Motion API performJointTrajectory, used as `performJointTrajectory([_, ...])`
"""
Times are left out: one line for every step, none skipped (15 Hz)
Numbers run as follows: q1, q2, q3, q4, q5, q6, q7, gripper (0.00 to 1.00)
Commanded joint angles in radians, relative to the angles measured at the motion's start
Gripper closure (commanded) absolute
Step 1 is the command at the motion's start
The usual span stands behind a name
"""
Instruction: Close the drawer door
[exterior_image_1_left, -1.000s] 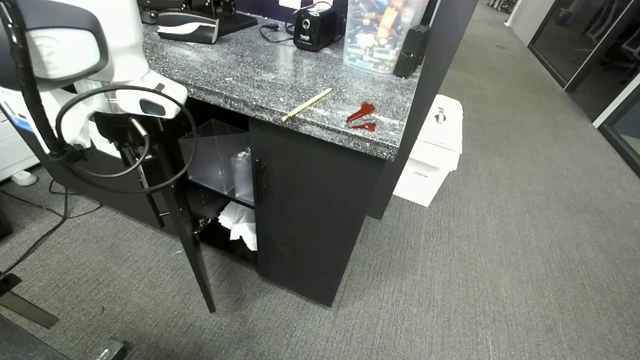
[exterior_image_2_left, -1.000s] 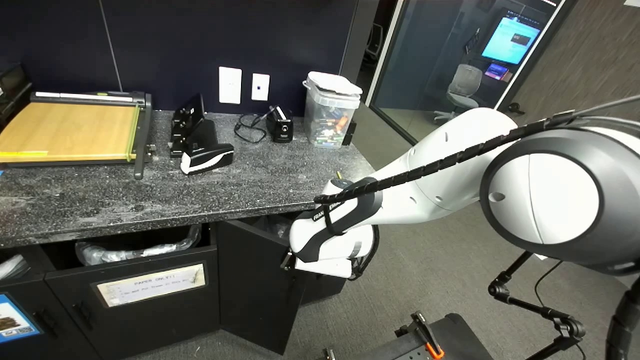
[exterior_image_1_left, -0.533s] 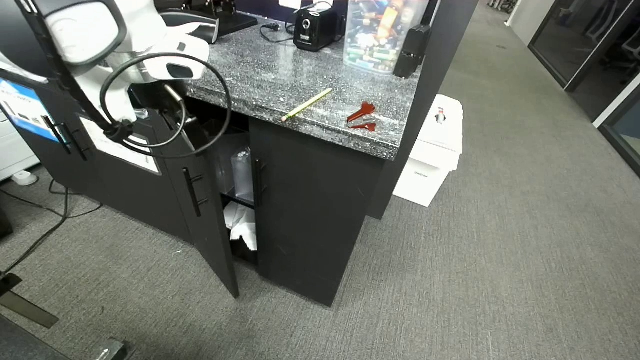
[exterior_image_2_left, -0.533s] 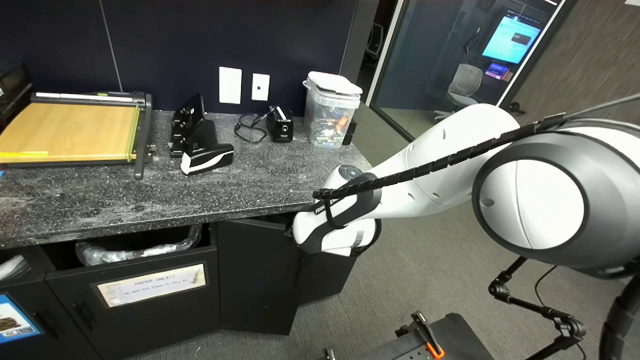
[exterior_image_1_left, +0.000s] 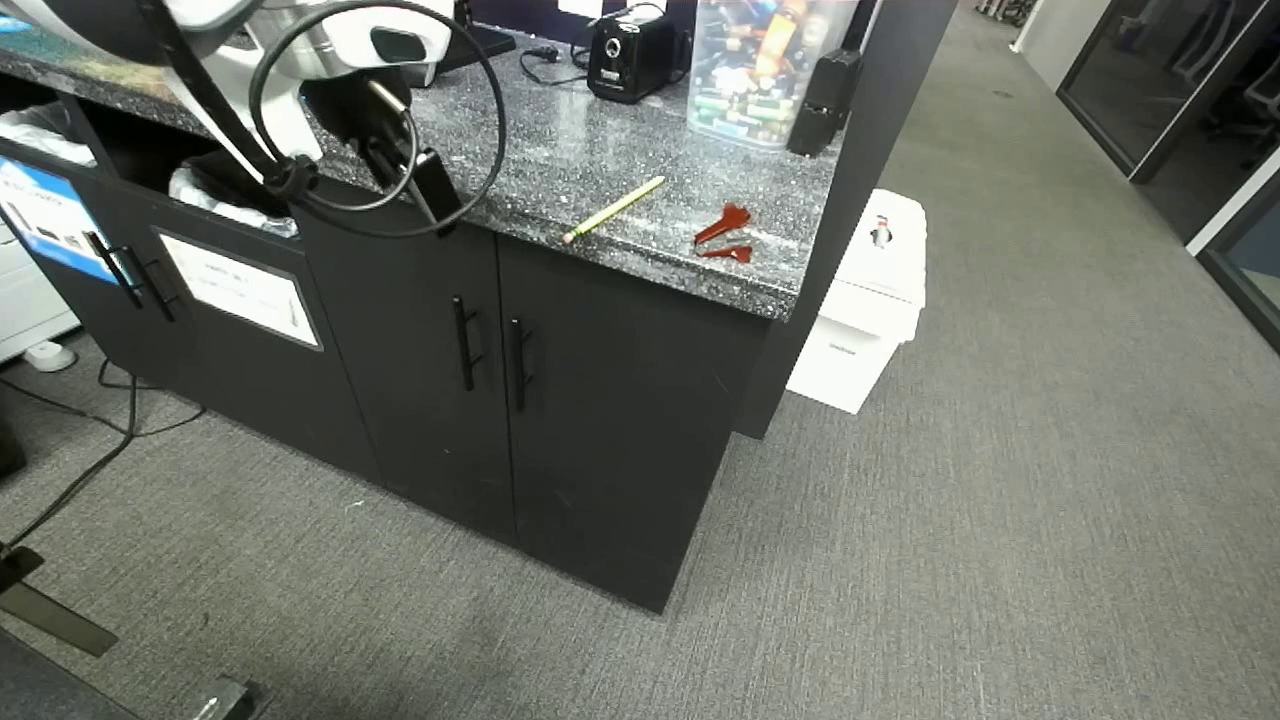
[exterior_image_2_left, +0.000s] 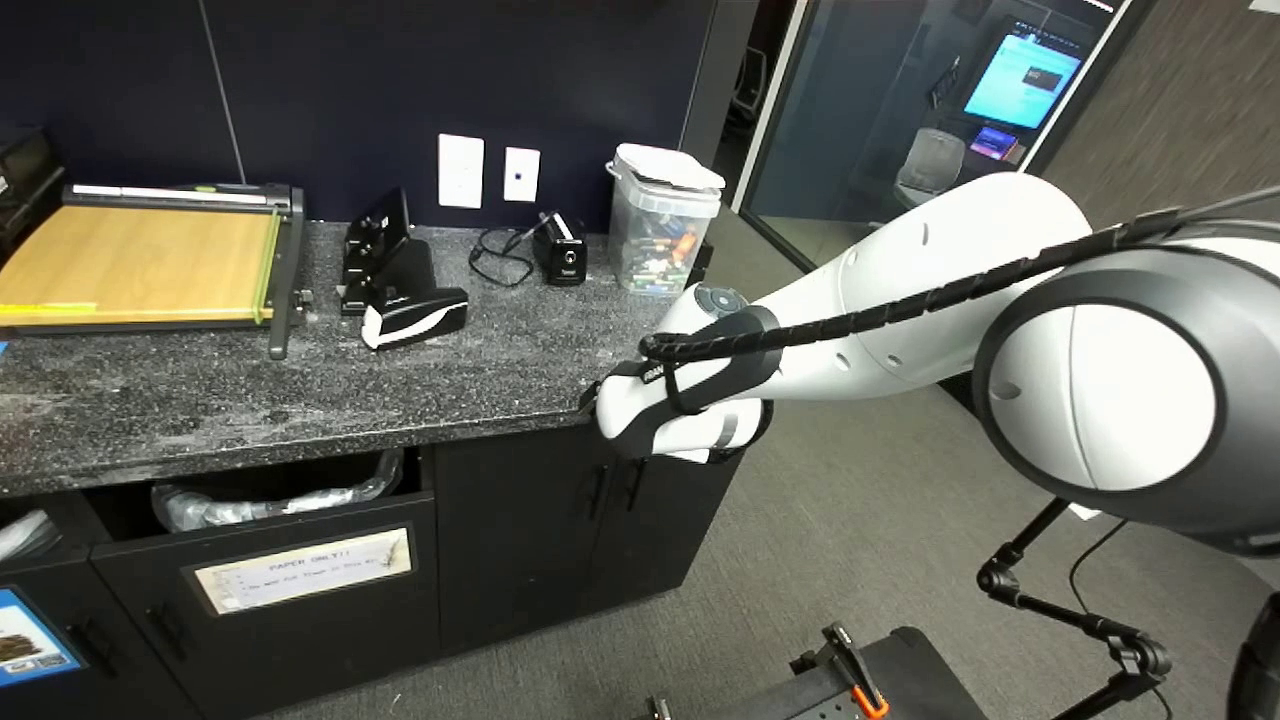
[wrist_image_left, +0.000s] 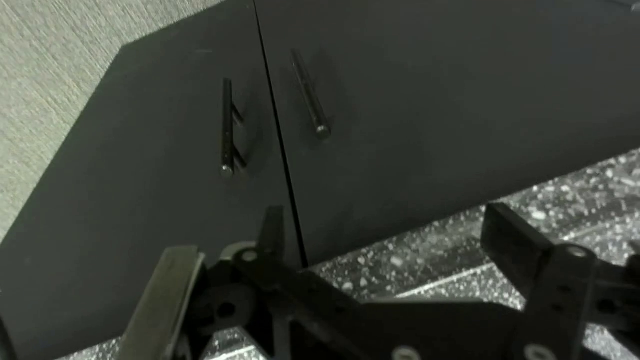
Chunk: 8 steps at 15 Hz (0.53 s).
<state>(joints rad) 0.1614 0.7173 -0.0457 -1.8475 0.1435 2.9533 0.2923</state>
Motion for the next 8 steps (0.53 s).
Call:
performJointTrajectory([-0.051, -0.159, 0.055, -0.153, 0.007, -0.2, -0.058, 0.0])
performJointTrajectory([-0.068, -0.205, 0.064, -0.188, 0.01, -0.27, -0.072, 0.0])
performJointTrajectory([-0.087, -0.254, 0.068, -0.221, 0.013, -0.349, -0.089, 0.0])
performJointTrajectory([-0.095, -0.292, 0.058, -0.242, 0.014, -0.431, -0.104, 0.0])
performJointTrajectory([-0.06, -0.172, 0.047, -0.15, -0.004, -0.319, -0.053, 0.0])
performJointTrajectory([-0.075, -0.214, 0.048, -0.178, -0.004, -0.377, -0.067, 0.0])
performJointTrajectory([-0.086, -0.248, 0.048, -0.2, -0.003, -0.406, -0.077, 0.0])
performJointTrajectory([-0.093, -0.27, 0.048, -0.216, -0.003, -0.418, -0.084, 0.0])
